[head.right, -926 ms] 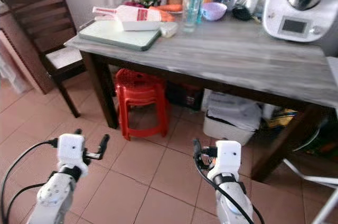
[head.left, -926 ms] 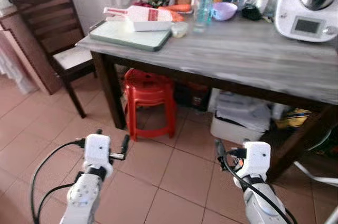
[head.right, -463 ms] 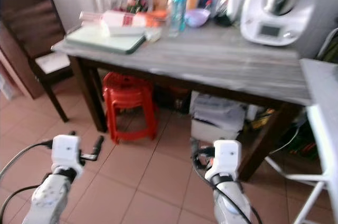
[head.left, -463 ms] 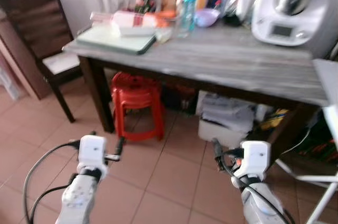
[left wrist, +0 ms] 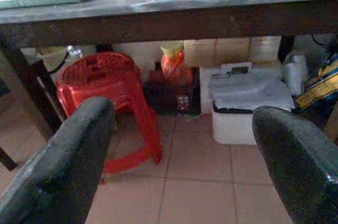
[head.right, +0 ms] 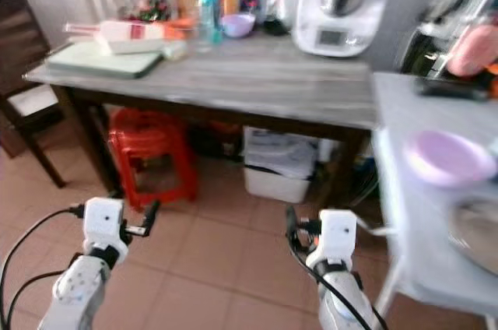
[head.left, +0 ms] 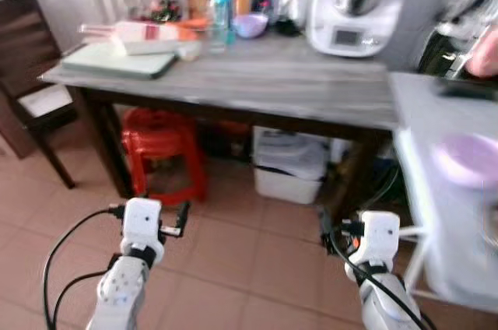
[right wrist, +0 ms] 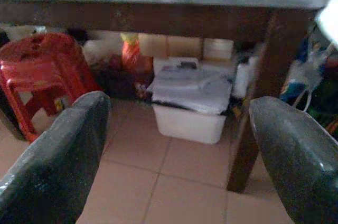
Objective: Setting the table
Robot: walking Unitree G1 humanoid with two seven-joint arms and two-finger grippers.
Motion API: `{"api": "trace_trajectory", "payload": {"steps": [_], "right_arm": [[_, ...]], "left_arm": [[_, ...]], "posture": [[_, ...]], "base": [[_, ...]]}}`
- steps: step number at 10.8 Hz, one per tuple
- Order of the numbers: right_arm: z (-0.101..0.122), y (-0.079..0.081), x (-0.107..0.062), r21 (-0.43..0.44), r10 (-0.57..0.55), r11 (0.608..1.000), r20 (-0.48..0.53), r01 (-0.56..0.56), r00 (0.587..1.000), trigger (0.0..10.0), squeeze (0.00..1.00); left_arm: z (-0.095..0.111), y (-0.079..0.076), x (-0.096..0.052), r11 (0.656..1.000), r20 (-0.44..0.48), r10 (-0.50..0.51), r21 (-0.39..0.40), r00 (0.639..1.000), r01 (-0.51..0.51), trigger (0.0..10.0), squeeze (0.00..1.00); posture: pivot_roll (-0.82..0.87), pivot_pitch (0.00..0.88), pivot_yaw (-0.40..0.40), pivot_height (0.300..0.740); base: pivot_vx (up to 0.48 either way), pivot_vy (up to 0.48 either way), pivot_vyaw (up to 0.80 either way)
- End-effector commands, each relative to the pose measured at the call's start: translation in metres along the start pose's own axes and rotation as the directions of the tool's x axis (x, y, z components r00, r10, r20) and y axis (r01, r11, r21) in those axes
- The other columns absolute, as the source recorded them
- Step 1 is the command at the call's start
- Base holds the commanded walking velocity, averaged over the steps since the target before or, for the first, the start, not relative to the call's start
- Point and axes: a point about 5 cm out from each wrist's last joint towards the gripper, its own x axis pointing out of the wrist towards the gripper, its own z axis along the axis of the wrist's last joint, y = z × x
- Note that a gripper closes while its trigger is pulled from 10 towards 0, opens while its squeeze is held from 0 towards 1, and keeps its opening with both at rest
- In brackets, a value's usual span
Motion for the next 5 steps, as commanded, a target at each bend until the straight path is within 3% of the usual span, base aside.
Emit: {"api": "trace_trajectory", "payload": {"steps": [1,3,5], "right_arm": [[0.017,-0.004,0.001,-0.029,-0.009,1.000,0.069,0.011,0.998,10.0,0.00],[0.033,-0.004,-0.001,-0.043,-0.008,0.999,0.120,0.013,0.993,10.0,0.00],[0.033,-0.007,-0.003,-0.050,-0.014,0.999,0.115,0.019,0.993,10.0,0.00]], "left_arm": [[0.014,-0.002,0.005,1.000,0.049,-0.008,-0.008,0.999,0.009,10.0,0.00],[0.025,-0.005,0.006,1.000,0.086,-0.012,-0.027,0.996,0.014,10.0,0.00],[0.029,-0.008,0.005,0.999,0.093,-0.016,-0.037,0.995,0.019,10.0,0.00]], "posture": [[0.11,0.000,0.031,0.740],[0.11,0.000,0.023,0.740],[0.11,0.000,0.020,0.740]], "base": [[0.000,-0.319,0.00],[0.000,-0.324,0.00],[0.000,-0.324,0.00]]}}
